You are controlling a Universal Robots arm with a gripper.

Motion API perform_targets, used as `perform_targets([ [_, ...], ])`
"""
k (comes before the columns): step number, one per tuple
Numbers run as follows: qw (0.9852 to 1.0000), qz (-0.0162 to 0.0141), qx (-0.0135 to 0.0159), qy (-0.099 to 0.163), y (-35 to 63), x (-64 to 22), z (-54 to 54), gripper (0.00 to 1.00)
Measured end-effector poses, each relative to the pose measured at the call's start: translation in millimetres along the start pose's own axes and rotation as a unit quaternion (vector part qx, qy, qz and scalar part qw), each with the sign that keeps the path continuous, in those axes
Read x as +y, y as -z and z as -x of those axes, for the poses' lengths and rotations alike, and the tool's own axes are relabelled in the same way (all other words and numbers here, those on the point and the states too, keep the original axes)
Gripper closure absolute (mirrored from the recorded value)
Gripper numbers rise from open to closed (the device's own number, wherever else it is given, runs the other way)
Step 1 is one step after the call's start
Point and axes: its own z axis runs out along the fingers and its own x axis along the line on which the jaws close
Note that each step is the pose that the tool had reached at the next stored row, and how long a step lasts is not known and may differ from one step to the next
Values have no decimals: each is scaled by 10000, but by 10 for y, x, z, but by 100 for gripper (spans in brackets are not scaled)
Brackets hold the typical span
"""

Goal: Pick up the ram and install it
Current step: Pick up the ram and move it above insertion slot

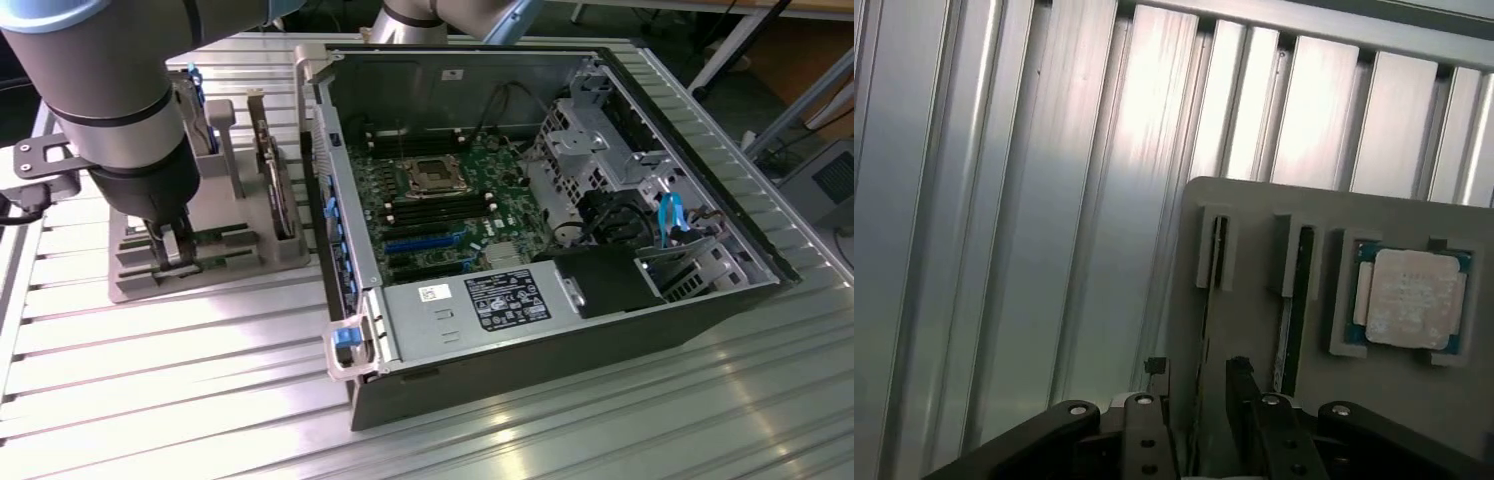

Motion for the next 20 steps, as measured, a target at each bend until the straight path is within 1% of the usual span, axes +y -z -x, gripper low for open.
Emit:
perform_targets([
  [3,10000,-1,-1,0,-7,2,32,64],
  [4,10000,-1,-1,-17,-27,47,41,64],
  [7,10000,0,-1,-21,-66,27,37,64],
  [12,10000,0,-1,-21,-71,19,36,64],
  [13,10000,0,-1,-21,-71,19,36,65],
  [14,10000,-1,-1,-21,-71,19,36,78],
  [15,10000,-1,-1,-22,-71,19,36,84],
  [16,10000,0,-1,-21,-71,19,36,87],
  [20,10000,0,0,-21,-65,19,36,87],
])
